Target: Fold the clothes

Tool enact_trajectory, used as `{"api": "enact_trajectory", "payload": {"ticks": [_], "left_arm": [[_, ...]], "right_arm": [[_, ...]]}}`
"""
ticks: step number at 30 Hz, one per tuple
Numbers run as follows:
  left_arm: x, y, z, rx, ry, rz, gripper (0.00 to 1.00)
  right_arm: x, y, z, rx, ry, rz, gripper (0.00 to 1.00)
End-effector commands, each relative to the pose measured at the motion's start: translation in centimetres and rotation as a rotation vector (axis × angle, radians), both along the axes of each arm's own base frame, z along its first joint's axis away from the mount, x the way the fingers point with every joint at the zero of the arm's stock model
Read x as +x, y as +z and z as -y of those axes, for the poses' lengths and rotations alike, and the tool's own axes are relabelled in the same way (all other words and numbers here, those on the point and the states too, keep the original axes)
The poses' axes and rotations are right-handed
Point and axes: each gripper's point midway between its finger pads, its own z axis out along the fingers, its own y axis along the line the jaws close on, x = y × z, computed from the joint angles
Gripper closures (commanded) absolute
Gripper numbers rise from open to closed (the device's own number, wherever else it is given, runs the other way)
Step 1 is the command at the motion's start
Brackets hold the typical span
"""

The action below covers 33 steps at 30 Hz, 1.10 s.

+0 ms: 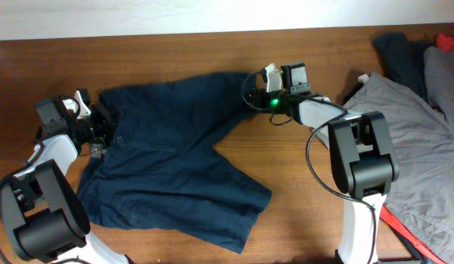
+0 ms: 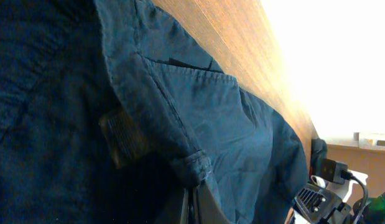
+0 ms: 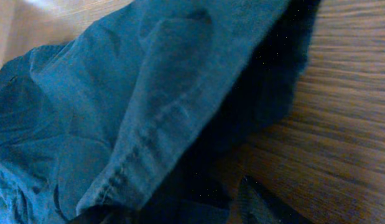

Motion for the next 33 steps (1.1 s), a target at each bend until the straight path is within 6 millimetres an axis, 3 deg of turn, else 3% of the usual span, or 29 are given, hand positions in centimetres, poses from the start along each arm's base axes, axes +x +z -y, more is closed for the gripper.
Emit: {"api": "enact_trajectory", "payload": {"ticks": [1,3,4,5,6,8,12,16,20,27,33], "left_arm": [[0.6,2.1,-0.4,0.014,0.006,0.047,0.99],[0.6,2.1,-0.4,0.014,0.006,0.047,1.00],[0.6,2.1,-0.4,0.013,0.006,0.047,0.99],[0.6,2.1,-0.4,0.014,0.006,0.047,0.99],[0.6,2.1,-0.4,0.014,0.006,0.047,0.99],[0.6,2.1,-0.4,0.014,0.006,0.047,1.00],[0.8,1.3,-1.7,0.077,0.061,0.021,1.00],[0.8,0.6,-3.1,0.140,0.116,-0.006,0.99],[1.0,0.5,-3.7,0.171,0.138,-0.005,0.99],[3.3,2.8,-5.0,0.240,0.166,0.134,0.96],[3.3,2.4,-6.7,0.312,0.237,0.110,0.96]], "right_arm": [[-1.6,-1.3,-3.0,0.007,0.058,-0.035,0.52],[-1.9,-1.4,-3.7,-0.005,0.067,-0.031,0.72],[-1.8,-1.5,-3.7,-0.020,0.058,-0.028,0.89],[-1.6,-1.7,-3.5,-0.036,0.045,-0.026,0.96],[-1.5,-1.8,-3.1,-0.045,0.033,-0.027,0.96],[-0.4,-1.4,0.0,-0.072,-0.065,-0.055,0.96],[1.3,1.9,10.0,-0.131,-0.263,-0.070,0.96],[0.2,2.3,14.5,-0.133,-0.337,-0.144,0.96],[-1.4,1.4,14.5,-0.153,-0.318,-0.210,0.96],[-1.7,1.2,13.0,-0.174,-0.274,-0.200,0.96],[-1.2,0.6,15.4,-0.273,-0.351,-0.188,0.96]]}}
